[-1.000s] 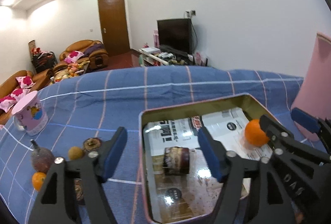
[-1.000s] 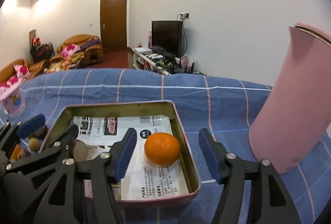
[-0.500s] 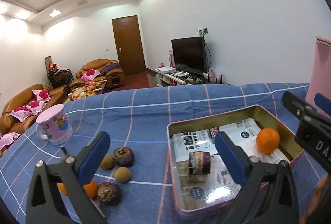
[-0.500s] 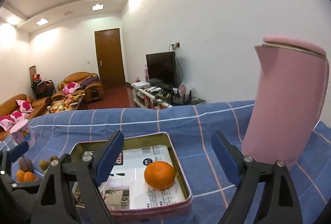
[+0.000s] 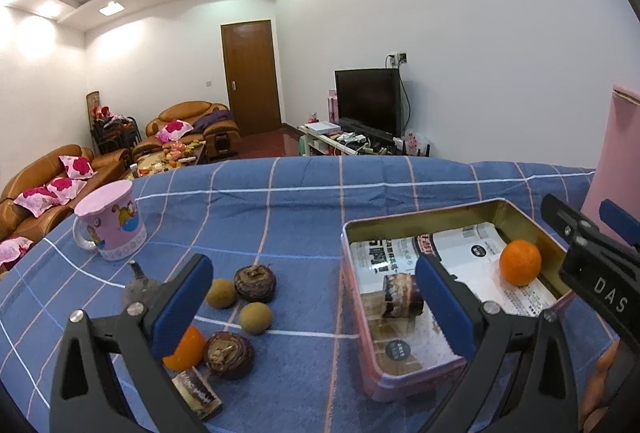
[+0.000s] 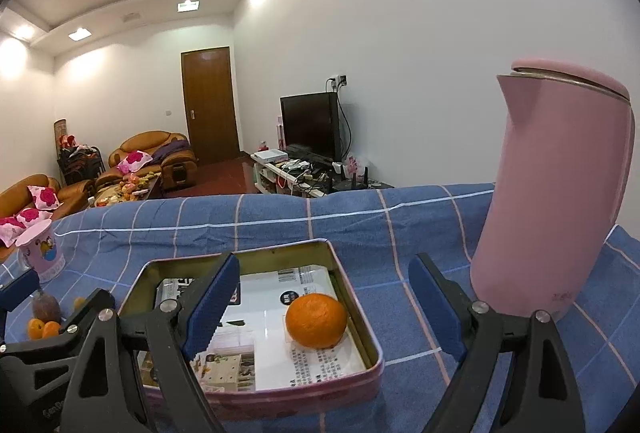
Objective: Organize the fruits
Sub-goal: 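Open both tools and withdraw them from the tin toward the fruits, then grasp another cylindrical slice with the right tool while the left tool grasps an orange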
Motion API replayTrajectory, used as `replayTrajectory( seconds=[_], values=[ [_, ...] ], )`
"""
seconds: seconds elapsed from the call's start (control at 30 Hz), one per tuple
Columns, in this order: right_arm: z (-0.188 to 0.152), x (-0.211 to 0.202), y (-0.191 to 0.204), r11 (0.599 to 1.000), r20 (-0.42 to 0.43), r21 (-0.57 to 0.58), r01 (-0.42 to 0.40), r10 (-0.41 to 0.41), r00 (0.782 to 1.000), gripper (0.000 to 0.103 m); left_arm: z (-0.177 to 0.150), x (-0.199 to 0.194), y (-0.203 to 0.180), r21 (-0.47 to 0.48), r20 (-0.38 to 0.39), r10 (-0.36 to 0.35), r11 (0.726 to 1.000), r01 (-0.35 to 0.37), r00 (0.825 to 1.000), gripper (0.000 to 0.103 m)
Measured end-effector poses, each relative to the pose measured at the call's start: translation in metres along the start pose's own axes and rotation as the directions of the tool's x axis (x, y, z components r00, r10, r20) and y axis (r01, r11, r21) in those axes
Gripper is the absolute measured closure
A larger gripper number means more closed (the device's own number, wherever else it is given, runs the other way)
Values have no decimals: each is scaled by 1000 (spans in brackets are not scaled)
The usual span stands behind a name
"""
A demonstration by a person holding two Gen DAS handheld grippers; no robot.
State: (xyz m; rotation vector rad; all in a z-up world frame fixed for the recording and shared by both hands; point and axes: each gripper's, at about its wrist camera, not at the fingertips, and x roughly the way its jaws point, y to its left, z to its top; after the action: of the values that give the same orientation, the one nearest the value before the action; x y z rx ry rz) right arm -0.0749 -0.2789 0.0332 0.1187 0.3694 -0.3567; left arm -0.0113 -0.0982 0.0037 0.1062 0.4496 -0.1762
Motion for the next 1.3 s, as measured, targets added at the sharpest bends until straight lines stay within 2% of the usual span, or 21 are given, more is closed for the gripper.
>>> replayTrajectory(
  seconds=[0.27, 0.8, 1.07, 1.3],
  values=[
    [-4, -8, 10, 1000, 6, 0, -2, 2, 1000, 15, -4, -4, 15, -19, -13, -5, 1000, 5, 1000, 0],
    [-18, -30, 53, 997, -16, -13, -74, 74, 997, 15, -11, -5, 58, -47, -51, 1, 999, -3, 999, 0],
    [-25, -32, 84, 987, -60, -41, -158, 155, 986, 15, -12, 1, 98, -30, -74, 49, 998, -52, 996, 0],
    [-33, -36, 120, 958, -106, -103, -269, 258, 960, 15, -12, 12, 155, -37, -86, 162, 985, -166, 983, 0]
  ],
)
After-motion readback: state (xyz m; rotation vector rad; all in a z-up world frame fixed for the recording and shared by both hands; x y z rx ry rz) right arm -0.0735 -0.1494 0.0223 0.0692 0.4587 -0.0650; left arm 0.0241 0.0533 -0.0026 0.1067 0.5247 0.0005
